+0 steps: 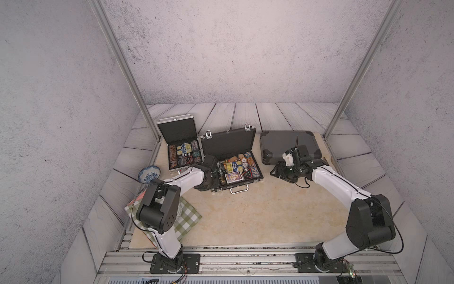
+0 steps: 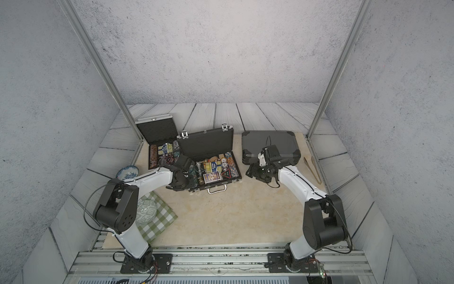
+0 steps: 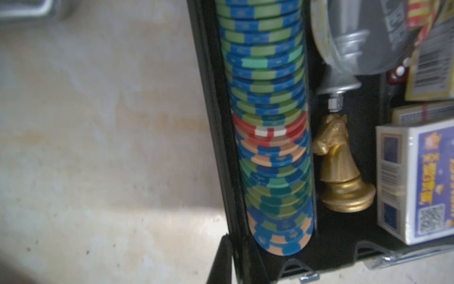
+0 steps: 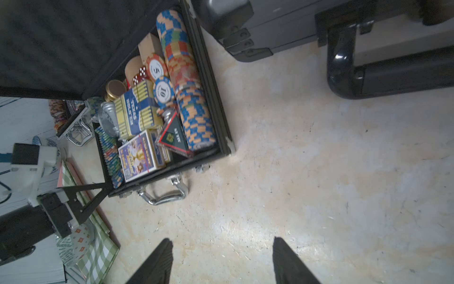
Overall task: Close the poker set cases
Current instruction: Move the poker set case to the center of the board.
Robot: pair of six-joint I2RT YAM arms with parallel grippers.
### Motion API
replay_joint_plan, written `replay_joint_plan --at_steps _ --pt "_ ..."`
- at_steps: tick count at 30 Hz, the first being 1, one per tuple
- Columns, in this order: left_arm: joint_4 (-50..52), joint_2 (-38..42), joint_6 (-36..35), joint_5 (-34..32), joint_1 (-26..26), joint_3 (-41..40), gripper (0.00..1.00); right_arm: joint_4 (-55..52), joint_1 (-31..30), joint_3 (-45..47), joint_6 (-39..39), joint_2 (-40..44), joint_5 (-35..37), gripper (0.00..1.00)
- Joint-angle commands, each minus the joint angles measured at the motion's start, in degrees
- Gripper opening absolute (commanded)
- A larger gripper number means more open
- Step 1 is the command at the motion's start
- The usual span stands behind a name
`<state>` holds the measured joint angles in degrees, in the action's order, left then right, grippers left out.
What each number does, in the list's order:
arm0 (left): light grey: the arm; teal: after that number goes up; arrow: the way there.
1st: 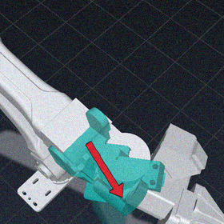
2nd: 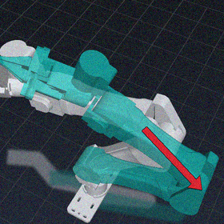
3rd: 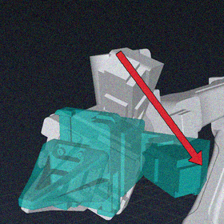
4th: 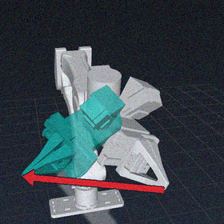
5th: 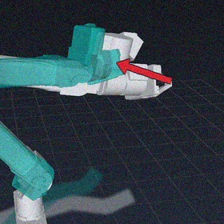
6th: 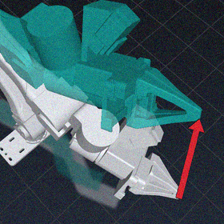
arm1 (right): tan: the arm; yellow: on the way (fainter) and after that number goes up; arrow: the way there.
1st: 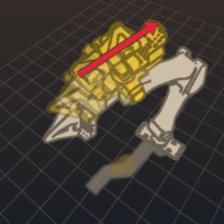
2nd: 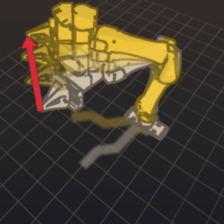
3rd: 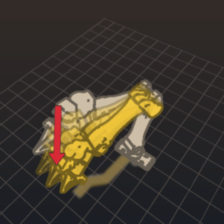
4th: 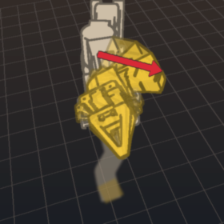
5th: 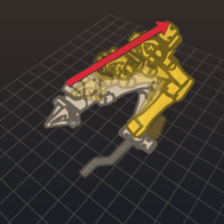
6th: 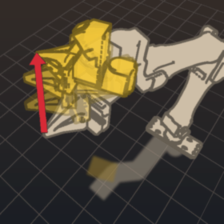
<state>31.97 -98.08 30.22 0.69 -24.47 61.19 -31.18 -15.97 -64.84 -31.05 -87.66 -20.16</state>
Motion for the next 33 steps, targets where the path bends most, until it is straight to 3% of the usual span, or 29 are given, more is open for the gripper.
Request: replay_joint_plan --at_steps 1,15,22,28,33 --pt "7.85 5.54 -2.54 3.83 -3.29 -2.67 0.00 -2.65 -0.25 -1.56 1.25 2.04 1.26 0.66" --pt "7.78 14.76 7.58 1.77 -14.93 -11.85 0.00 -2.84 -0.22 -0.82 1.31 2.40 0.92 0.66" --pt "6.74 14.71 11.29 2.01 -16.65 -11.54 0.00 -2.40 -0.22 -0.99 1.01 2.08 0.56 0.66" --pt "10.03 17.85 13.47 -2.57 -16.55 -9.61 0.20 -2.65 -0.23 -0.42 1.52 2.38 0.56 0.66" --pt "13.83 19.96 11.88 -4.87 -14.64 -6.80 0.30 -2.66 -0.26 -0.12 1.68 2.56 0.48 0.66"
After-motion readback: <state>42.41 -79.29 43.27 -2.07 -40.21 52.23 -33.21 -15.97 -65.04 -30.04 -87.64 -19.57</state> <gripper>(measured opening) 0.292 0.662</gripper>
